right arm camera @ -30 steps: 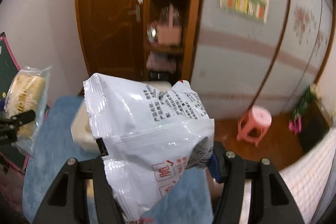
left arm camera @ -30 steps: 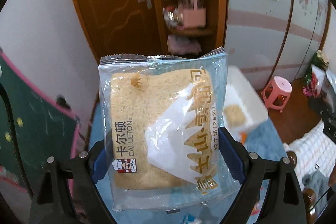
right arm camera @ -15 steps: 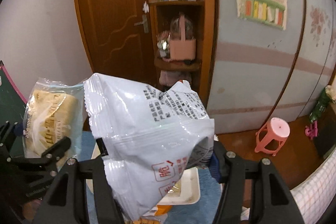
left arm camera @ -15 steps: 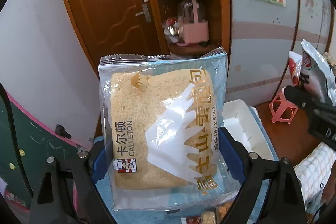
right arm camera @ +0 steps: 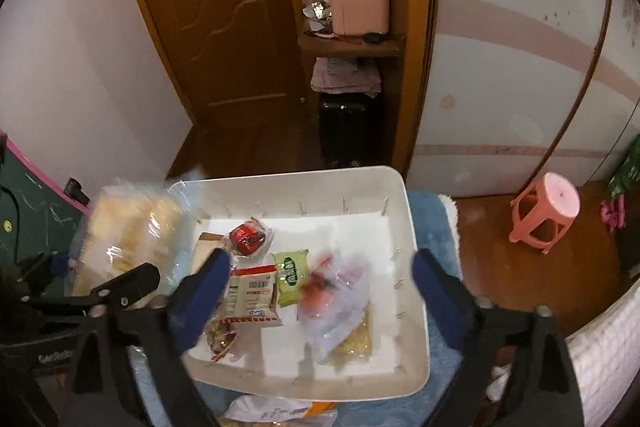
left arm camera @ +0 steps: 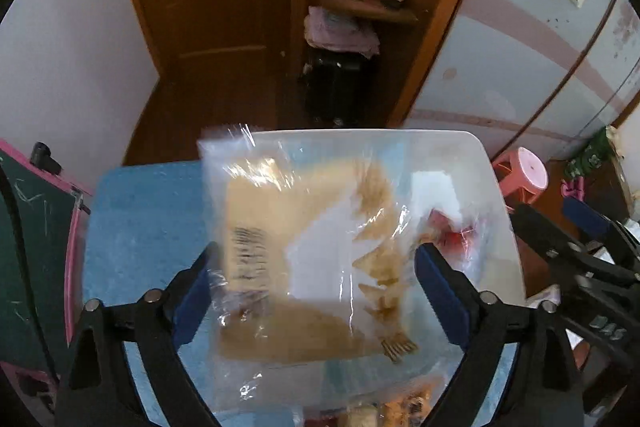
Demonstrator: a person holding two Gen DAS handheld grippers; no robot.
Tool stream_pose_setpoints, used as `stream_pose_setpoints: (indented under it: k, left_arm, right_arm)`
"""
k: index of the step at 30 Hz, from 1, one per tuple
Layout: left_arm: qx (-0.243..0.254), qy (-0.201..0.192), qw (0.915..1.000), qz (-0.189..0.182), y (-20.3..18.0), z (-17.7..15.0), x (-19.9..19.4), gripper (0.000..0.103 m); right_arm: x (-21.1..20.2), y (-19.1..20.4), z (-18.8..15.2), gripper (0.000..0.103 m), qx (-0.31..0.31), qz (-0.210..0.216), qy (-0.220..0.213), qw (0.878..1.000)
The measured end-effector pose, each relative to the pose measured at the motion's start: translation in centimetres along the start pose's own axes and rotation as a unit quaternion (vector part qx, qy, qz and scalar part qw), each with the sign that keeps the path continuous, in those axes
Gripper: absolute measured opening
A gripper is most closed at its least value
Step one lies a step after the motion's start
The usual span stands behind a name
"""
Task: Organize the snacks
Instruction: 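Lift both tools out of the bin back over the table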
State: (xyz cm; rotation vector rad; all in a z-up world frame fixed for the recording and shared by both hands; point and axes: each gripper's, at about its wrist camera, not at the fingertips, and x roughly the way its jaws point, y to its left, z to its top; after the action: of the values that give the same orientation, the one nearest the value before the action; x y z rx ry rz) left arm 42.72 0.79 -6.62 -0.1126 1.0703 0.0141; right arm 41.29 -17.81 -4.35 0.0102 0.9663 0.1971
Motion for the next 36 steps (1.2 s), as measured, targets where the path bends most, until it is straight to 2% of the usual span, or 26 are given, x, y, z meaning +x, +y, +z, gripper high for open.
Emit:
stream_pose_setpoints:
  k: [2, 8, 19, 29, 36]
  left_arm:
    - [0.013, -0.023, 0.9995, 0.016, 0.0, 0.1, -0.6, 0.102]
    - [0.031, -0.036, 0.9985, 0.026, -0.2, -0.1, -2.8, 0.102]
    - [0.060, -0.076, 0.9947, 0.034, 0.1, -3.7, -11.8, 0.102]
    - [0.070, -0.123, 0.9899, 0.005, 1.4, -8.6, -20.6, 0.102]
    - [0.104, -0.155, 0.9819, -0.034, 1.2, -13.5, -24.3, 0.102]
  right_arm:
    - [-0.2, -0.4, -0.1, 0.099, 0.012, 0.011, -0.002, 1.000]
    - [-1.9, -0.4, -0.6, 0.099, -0.002, 0.000, -0.007, 1.000]
    - [-8.5, 0.2, -2.5, 0.099, -0.008, -0.011, -0.015, 1.000]
    - [-16.3, 1.6, -5.8, 0.099, -0.016, -0.006, -0.038, 0.999]
    - [-19.9, 2.6, -8.9, 0.099, -0.029, -0.003, -0.051, 0.998]
